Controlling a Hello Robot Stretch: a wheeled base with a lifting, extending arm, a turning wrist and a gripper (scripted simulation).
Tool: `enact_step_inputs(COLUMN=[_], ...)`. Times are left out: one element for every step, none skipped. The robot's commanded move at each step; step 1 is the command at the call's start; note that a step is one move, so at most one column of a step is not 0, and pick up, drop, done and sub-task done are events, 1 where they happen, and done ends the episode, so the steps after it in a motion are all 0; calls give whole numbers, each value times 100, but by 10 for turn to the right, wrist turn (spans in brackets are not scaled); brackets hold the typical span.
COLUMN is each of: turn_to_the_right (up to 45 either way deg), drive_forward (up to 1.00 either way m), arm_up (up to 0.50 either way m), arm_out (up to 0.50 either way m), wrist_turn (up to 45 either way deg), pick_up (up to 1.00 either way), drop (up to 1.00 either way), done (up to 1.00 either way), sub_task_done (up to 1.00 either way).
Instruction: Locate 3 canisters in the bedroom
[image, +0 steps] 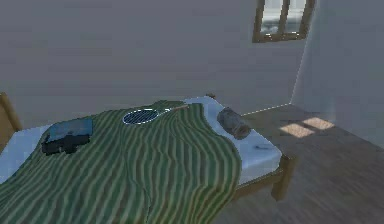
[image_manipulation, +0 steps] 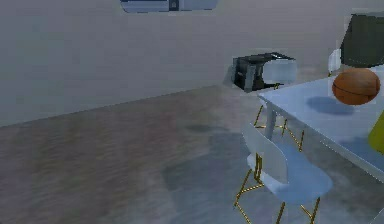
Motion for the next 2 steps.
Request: enact_step_inputs(turn_to_the_right=[60, 0], drive_forward=[0, 25], arm_up=[0, 0], arm_out=[0, 0], wrist_turn=[0, 0], pick_up=[0, 0], drop=[0, 0], done=[0, 0], sub_task_done=[0, 0])
